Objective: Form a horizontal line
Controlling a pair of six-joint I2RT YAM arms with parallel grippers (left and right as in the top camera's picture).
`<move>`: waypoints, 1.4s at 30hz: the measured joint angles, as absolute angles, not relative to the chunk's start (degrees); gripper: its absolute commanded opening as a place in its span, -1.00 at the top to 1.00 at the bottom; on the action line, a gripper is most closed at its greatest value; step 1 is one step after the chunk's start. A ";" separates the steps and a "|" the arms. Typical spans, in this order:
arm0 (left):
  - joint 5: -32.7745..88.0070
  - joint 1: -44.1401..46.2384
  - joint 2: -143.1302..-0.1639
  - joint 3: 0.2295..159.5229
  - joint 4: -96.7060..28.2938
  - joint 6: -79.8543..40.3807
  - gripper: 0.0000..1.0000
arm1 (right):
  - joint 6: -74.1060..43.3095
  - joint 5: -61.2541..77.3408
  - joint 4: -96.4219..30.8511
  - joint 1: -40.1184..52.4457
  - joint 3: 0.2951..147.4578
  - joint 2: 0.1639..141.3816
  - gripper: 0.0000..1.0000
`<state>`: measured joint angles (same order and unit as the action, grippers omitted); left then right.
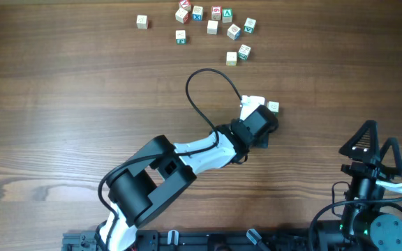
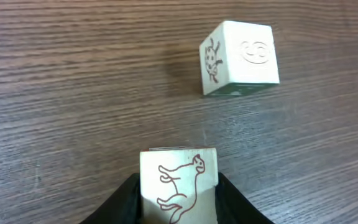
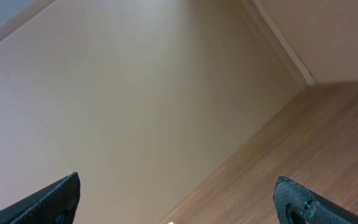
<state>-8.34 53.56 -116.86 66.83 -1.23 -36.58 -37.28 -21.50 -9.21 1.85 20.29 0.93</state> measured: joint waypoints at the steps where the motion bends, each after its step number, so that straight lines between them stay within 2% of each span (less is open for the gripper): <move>1: -8.36 53.52 -116.86 66.83 -1.23 -36.58 0.45 | -37.28 -21.63 -9.21 1.85 20.29 0.93 -0.99; 8: -10.13 53.45 -117.56 69.38 -1.65 -36.56 0.36 | -37.28 -22.17 -9.98 1.85 20.29 0.93 -0.99; 24: -14.33 48.31 -119.50 72.55 2.37 -36.75 0.31 | -37.30 -21.89 -13.34 1.85 20.29 0.93 -0.99; 28: -13.67 48.71 -122.28 72.55 2.09 -37.41 0.10 | -37.30 -21.89 -13.37 1.85 20.32 0.93 -0.99; 30: -13.52 48.93 -122.48 72.73 2.33 -37.76 -0.09 | -37.30 -21.89 -13.45 1.85 20.32 0.93 -0.99; 36: -12.97 49.01 -120.97 73.01 -1.48 -38.00 -0.52 | -37.56 -21.87 -13.76 1.85 20.29 0.93 -0.99; 40: -12.75 49.01 -115.92 72.60 -5.48 -37.43 -0.89 | -42.35 -21.67 -14.92 1.85 20.32 0.93 -0.99; 42: -13.28 48.99 -110.54 72.58 -7.62 -36.91 -0.99 | -47.13 -21.50 -17.41 1.85 20.36 0.93 -0.99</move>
